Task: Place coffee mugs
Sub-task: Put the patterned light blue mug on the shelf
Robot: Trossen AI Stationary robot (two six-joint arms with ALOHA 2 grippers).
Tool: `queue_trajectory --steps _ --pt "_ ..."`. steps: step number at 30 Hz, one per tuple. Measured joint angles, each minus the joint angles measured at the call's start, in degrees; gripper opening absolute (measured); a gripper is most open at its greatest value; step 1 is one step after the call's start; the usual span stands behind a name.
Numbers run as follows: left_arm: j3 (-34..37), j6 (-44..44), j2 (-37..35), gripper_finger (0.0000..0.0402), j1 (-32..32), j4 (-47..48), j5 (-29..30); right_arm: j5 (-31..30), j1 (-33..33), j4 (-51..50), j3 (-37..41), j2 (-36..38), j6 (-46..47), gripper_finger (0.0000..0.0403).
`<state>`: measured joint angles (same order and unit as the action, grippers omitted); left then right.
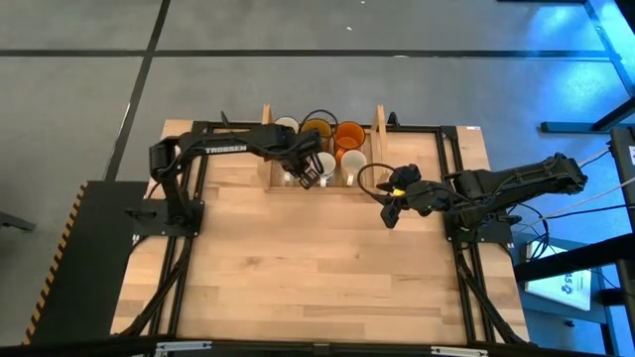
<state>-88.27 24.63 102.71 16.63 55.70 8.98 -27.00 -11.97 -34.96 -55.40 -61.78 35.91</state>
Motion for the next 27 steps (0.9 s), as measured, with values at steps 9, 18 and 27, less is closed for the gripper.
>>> queue_trajectory --steps 9,18,27 --pt "-0.09 -2.82 3.06 0.0018 2.02 -0.87 0.99 -0.49 0.00 -1.26 0.00 -0.04 0.88 0.0149" --pt "-0.07 -3.52 7.87 0.0020 1.96 -1.17 -0.18 0.59 0.00 -2.21 -0.02 -0.33 1.15 0.0149" --pt "-0.02 -4.28 8.77 0.0026 2.36 -2.36 -1.00 0.57 0.00 -2.54 -0.02 -0.33 1.28 0.0149"
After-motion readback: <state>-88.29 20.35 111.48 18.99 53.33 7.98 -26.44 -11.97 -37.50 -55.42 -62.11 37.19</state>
